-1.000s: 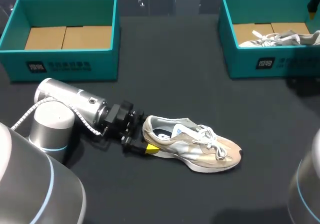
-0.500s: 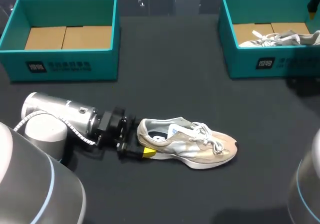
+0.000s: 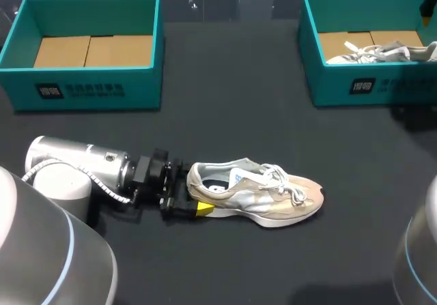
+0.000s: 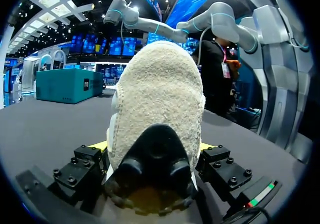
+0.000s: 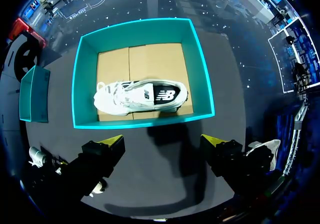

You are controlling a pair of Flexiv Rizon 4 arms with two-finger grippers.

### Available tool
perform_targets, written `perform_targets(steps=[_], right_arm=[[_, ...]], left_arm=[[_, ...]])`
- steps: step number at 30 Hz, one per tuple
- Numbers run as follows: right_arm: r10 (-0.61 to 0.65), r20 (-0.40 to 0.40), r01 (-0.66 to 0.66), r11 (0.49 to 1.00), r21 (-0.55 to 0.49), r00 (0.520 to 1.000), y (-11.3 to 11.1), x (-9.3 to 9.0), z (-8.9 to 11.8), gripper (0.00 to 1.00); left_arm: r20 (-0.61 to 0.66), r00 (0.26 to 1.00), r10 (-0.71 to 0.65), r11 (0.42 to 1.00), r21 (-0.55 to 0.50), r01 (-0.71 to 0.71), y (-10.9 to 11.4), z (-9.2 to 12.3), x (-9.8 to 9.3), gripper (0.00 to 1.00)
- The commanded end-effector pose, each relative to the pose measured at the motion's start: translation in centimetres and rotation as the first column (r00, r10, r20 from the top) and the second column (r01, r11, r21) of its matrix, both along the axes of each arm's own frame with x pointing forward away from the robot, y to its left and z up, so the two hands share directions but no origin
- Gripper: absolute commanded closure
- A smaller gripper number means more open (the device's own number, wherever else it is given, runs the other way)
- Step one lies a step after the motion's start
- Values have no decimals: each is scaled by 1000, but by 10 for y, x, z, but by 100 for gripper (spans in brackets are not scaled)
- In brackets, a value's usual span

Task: Take the shoe out of the shoebox, open the shoe tongue, remove and reinsert the insole, then place the shoe into the shoebox

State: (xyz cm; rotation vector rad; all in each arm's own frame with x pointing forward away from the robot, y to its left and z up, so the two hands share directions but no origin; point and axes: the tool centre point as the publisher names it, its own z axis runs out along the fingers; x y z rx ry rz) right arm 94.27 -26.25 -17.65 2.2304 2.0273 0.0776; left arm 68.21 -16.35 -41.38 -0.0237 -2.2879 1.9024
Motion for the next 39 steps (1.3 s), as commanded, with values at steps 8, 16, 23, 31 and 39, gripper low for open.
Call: perform_targets(steps=[8,16,23,31,39], right_arm=[[-1,2,1,1000,-1,1000,0,-1,0,0],[-1,2,1,1000,-1,1000,0,-1,0,0],[-1,2,1,1000,-1,1000,0,-1,0,0],[-44,-20,44,999,15,999,66,-42,-1,0],[-43,-16,43,999,-15,999,163,-98,7,0]], left_arm=[[0,1000,3,1000,1,-3,2,-3,-1,100],[0,1000,3,1000,1,-3,2,-3,-1,100],[0,1000,3,1000,1,-3,2,-3,-1,100],[0,1000,3,1000,1,-3,2,-3,-1,100],[0,1000,3,1000,1,-3,2,-3,-1,100]])
